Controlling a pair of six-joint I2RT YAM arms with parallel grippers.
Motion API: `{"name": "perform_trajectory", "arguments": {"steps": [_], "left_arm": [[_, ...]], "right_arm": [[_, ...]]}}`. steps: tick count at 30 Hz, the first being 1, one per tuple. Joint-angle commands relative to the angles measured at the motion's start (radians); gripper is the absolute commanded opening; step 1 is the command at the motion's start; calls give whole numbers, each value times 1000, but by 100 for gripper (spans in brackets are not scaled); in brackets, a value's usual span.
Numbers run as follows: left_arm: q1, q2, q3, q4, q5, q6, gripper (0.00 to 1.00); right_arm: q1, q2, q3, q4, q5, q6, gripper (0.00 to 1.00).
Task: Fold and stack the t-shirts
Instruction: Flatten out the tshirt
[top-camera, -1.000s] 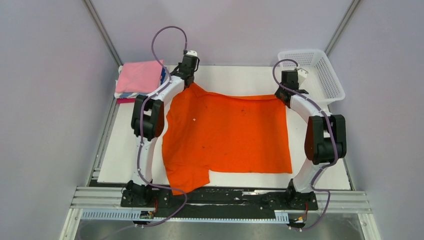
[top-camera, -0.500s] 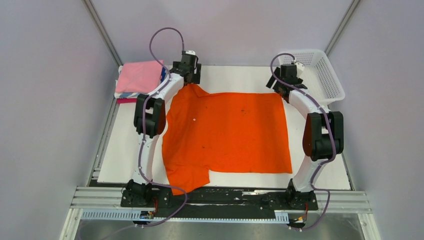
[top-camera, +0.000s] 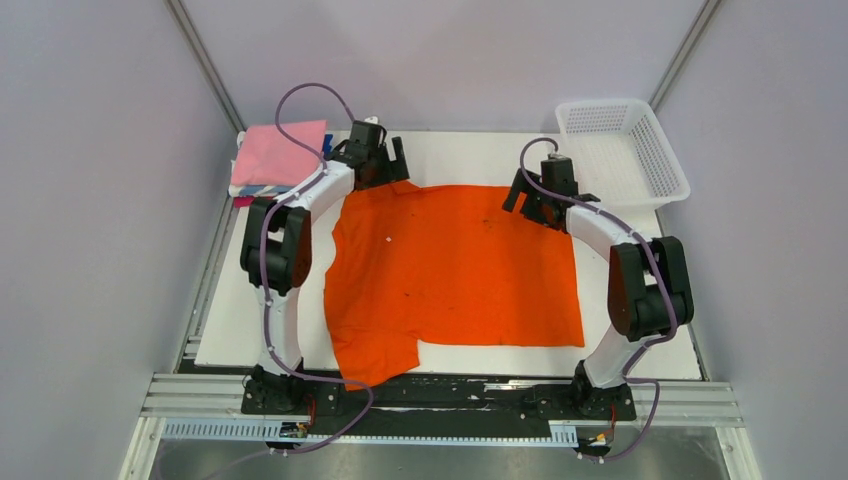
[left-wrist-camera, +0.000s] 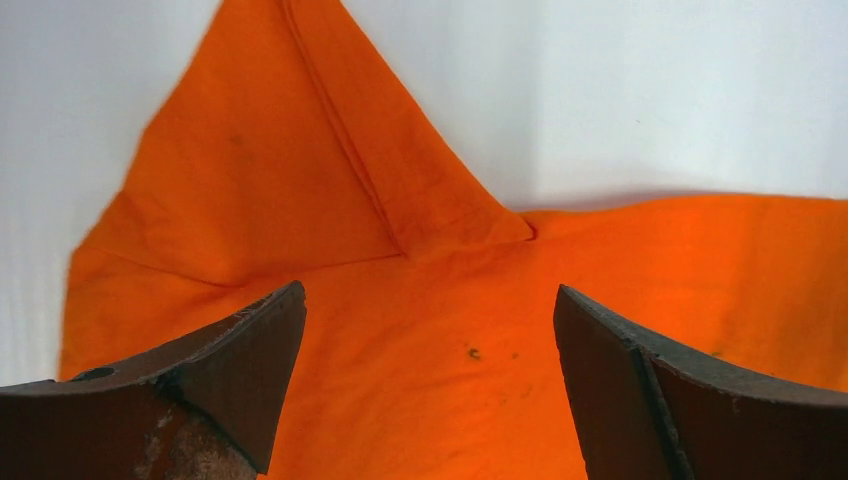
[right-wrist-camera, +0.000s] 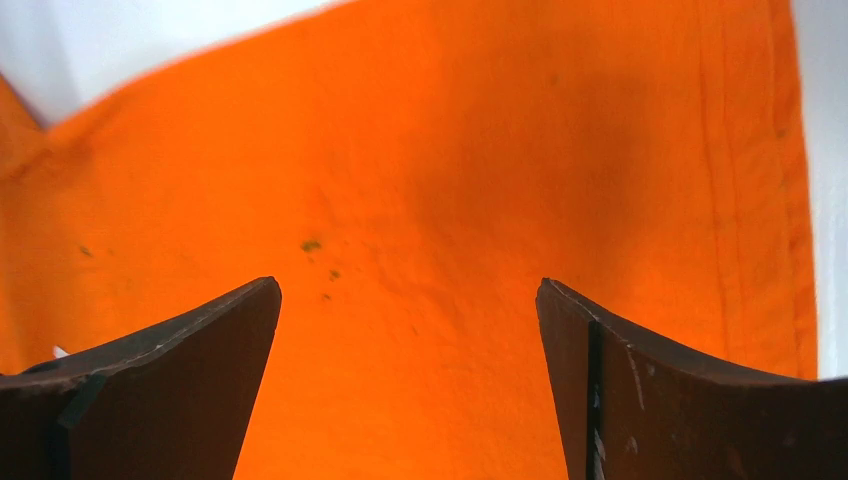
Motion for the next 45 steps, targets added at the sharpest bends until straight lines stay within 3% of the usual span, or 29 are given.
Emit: {"name": "perform_trajectory", "arguments": {"steps": [1,8,28,45], "left_arm": [[3,37,3,73,101,-109,100],[2,119,28,170,144,-172,100],[3,296,198,211,174,-215,100],[1,500,417,449,250,-404,100]], "right_arm": [[-3,-23,-60,17,-51,30,100],[-3,10,-103,17,-60,23,100],[-3,67,-87,0,-26,-10,100],[-5,90,-71,-18,-11,-29,100]]}}
